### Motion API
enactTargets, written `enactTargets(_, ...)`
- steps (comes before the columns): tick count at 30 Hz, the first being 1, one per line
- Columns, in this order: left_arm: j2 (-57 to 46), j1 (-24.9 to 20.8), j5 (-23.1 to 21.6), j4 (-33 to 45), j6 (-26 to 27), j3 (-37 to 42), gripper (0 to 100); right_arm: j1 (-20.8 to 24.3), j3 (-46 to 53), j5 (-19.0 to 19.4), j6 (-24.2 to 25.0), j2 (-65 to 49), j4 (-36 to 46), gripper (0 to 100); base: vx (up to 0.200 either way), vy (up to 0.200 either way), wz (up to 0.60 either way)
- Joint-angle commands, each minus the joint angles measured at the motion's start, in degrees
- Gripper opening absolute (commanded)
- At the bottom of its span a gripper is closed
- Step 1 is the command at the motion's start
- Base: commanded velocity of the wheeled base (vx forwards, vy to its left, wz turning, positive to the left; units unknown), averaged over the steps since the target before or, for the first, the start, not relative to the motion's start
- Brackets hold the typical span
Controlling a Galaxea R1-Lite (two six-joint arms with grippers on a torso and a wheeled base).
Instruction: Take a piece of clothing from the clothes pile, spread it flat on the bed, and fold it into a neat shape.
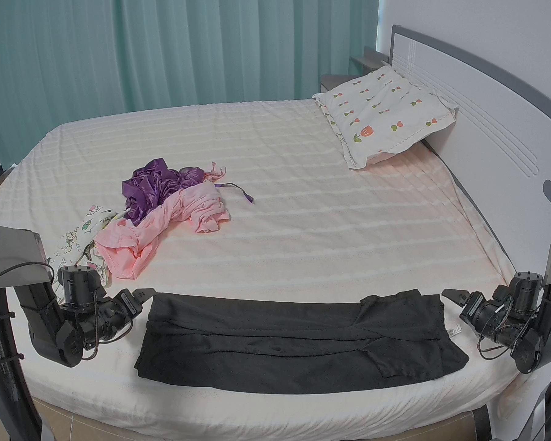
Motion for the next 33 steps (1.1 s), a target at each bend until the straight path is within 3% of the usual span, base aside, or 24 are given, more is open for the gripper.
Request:
enactTargets(1,-3.80,-0.29,-1.04,0.07,0.00,7.04,100,0.00,0.27,0.01,-0.07,0.35,-0.78,100,0.000,0.000,0.00)
enactTargets(7,-3.89,-2.49,-1.48,-0.02,-0.70,11.61,100,0.09,0.36,-0.07,-0.07,0.26,-0.78,100,0.000,0.000,0.00)
enactTargets(13,-3.54,-2.57,-1.31,-0.02,-0.35,10.12,100,0.36,0.71,-0.07,-0.07,0.35,-0.78,100,-0.100,0.000,0.00)
enactTargets(22,-2.75,-2.75,-1.22,4.29,3.95,-1.83,100,0.80,0.80,-0.07,-0.07,0.35,-0.78,100,0.000,0.000,0.00)
enactTargets(23,-1.69,-2.84,-1.22,7.54,6.68,-4.91,100,0.80,0.71,-0.07,-0.07,0.35,-0.78,100,0.000,0.000,0.00)
enactTargets(27,-0.37,-2.93,-1.66,18.53,9.49,-13.52,100,1.15,0.71,0.01,-0.07,0.52,-0.78,100,0.000,0.000,0.00)
enactTargets(33,2.97,-2.93,-3.42,22.40,16.52,-17.65,100,1.50,0.80,0.01,-0.07,0.61,-0.78,100,0.000,0.000,0.00)
